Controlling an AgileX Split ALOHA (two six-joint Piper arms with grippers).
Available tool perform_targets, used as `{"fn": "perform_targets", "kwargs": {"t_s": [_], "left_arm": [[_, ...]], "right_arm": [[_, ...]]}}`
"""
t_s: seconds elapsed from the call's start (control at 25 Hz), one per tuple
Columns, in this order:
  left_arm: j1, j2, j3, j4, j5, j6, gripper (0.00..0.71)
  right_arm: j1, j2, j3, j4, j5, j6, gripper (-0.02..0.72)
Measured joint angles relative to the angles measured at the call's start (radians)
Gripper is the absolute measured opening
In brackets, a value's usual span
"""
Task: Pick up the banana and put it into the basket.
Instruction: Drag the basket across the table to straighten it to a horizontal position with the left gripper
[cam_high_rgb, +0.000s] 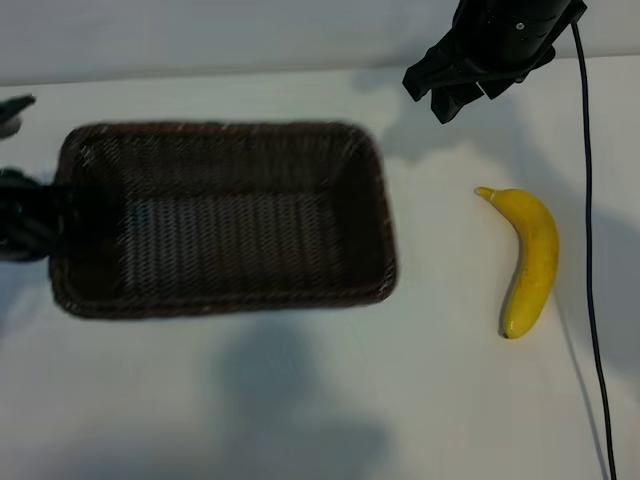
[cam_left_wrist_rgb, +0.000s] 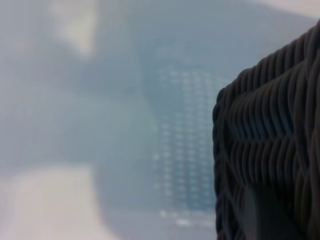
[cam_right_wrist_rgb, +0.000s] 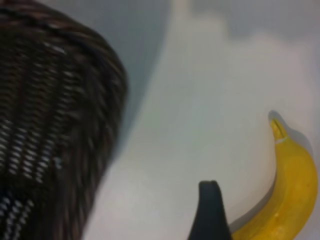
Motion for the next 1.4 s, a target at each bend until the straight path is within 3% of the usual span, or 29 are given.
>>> {"fn": "perform_targets", "kwargs": {"t_s": [0.44, 0.76, 0.88, 0.96, 1.12, 1.2, 1.4], "left_arm": [[0.000, 0.255, -0.112, -0.401, -0.007, 0.452, 0.164], [0.000, 0.393, -0.114, -0.778, -0.008, 0.768, 0.164], [0.000, 0.406, -0.114, -0.843, 0.017, 0.815, 0.177], [0.000, 0.407, -0.115, -0.859, 0.039, 0.818, 0.275], [0.000, 0.407, -0.119, -0.872, 0.068, 0.808, 0.567], [0.000, 0.407, -0.123, -0.873, 0.072, 0.799, 0.610], [0.002, 0.401, -0.123, -0.851, 0.105, 0.789, 0.613]], "right_arm": [[0.000, 0.000, 0.000, 0.002, 0.000, 0.000, 0.538], [0.000, 0.000, 0.000, 0.002, 0.000, 0.000, 0.538], [0.000, 0.000, 0.000, 0.002, 0.000, 0.000, 0.538], [0.000, 0.000, 0.000, 0.002, 0.000, 0.000, 0.538], [0.000, 0.000, 0.000, 0.002, 0.000, 0.000, 0.538], [0.000, 0.000, 0.000, 0.002, 0.000, 0.000, 0.538], [0.000, 0.000, 0.000, 0.002, 0.000, 0.000, 0.538]]}}
